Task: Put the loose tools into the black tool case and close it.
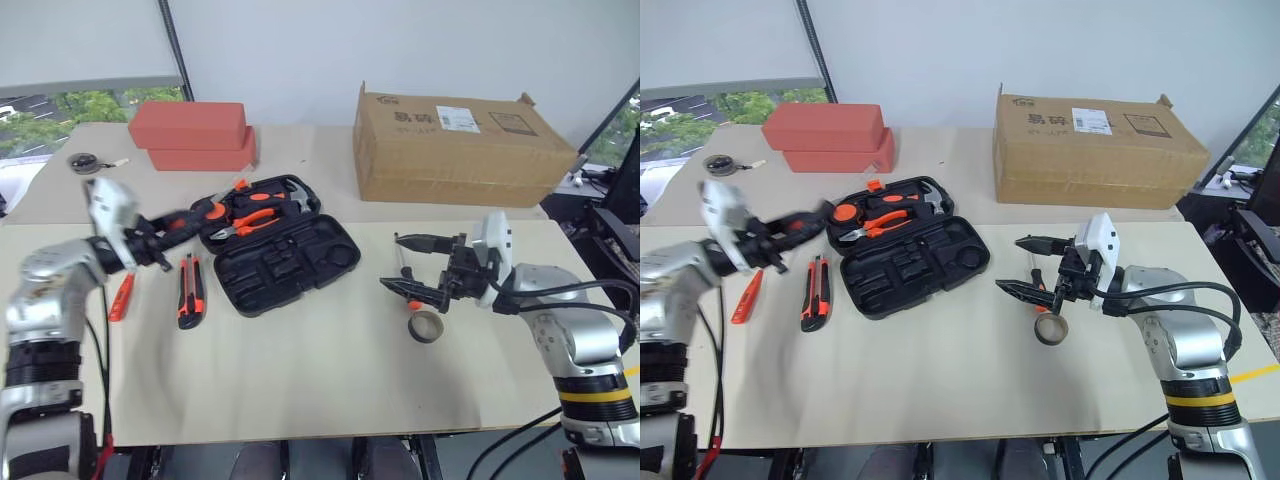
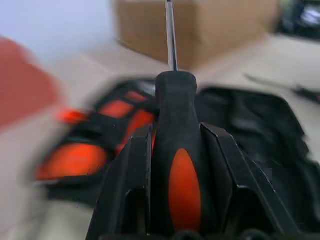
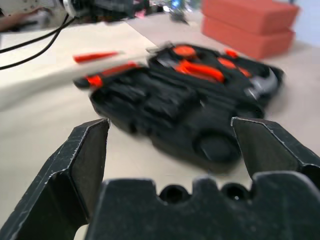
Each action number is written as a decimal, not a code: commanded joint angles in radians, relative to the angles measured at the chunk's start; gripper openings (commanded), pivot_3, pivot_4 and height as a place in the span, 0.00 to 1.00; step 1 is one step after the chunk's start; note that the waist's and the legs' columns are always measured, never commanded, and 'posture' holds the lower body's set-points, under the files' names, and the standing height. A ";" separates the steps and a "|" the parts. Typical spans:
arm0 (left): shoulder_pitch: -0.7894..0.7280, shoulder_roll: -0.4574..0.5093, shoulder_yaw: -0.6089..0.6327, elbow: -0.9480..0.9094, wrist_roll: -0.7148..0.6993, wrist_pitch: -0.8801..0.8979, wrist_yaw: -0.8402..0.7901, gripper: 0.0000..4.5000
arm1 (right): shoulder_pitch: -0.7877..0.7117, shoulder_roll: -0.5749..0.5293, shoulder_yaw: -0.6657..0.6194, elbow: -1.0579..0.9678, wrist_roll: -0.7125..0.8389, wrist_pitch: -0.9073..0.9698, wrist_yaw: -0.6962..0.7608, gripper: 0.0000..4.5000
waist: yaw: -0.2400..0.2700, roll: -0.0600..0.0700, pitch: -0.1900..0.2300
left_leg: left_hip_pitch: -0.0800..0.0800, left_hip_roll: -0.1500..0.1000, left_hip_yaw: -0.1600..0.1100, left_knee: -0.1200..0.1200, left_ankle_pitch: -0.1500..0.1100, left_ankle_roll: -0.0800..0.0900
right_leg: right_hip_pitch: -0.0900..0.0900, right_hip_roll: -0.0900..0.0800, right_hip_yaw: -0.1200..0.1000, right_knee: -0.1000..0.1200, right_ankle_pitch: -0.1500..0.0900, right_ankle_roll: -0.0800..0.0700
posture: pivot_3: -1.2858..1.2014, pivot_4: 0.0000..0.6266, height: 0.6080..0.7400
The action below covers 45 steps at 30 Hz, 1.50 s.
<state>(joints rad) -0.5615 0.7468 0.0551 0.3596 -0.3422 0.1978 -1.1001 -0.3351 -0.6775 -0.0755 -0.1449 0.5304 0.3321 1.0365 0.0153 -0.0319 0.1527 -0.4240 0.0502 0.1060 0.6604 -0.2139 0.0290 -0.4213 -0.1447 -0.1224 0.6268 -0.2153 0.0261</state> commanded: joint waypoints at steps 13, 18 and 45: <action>-0.225 -0.064 -0.170 0.363 0.267 -0.207 -0.036 0.22 | 0.102 -0.022 -0.120 -0.183 0.032 0.026 -0.113 1.00 | -0.004 -0.001 0.000 | 0.001 0.001 0.000 0.001 0.000 0.001 | 0.000 0.000 0.002 -0.001 0.000 0.001 | 0.52 0.24 0.80; -0.242 -0.099 -0.163 0.416 0.279 -0.232 -0.014 0.22 | 0.088 -0.020 -0.116 -0.198 0.029 0.041 -0.129 1.00 | 0.000 0.000 0.000 | 0.001 0.001 0.000 0.001 0.000 0.001 | 0.000 0.000 0.002 0.000 0.000 0.001 | 0.52 0.24 0.80; -0.256 -0.144 -0.013 0.349 0.169 -0.286 0.031 0.88 | 0.094 -0.005 -0.110 -0.175 0.016 0.026 -0.115 1.00 | -0.003 0.000 0.000 | 0.000 0.000 -0.002 0.004 0.001 0.003 | 0.001 -0.001 0.002 0.001 0.002 -0.001 | 0.52 0.24 0.80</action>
<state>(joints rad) -0.7913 0.6025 0.0331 0.7211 -0.1804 -0.0511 -1.0789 -0.2423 -0.6842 -0.1669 -0.3116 0.5340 0.3815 0.9160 0.0125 -0.0324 0.1529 -0.4239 0.0499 0.1045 0.6648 -0.2127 0.0323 -0.4202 -0.1457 -0.1208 0.6280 -0.2128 0.0251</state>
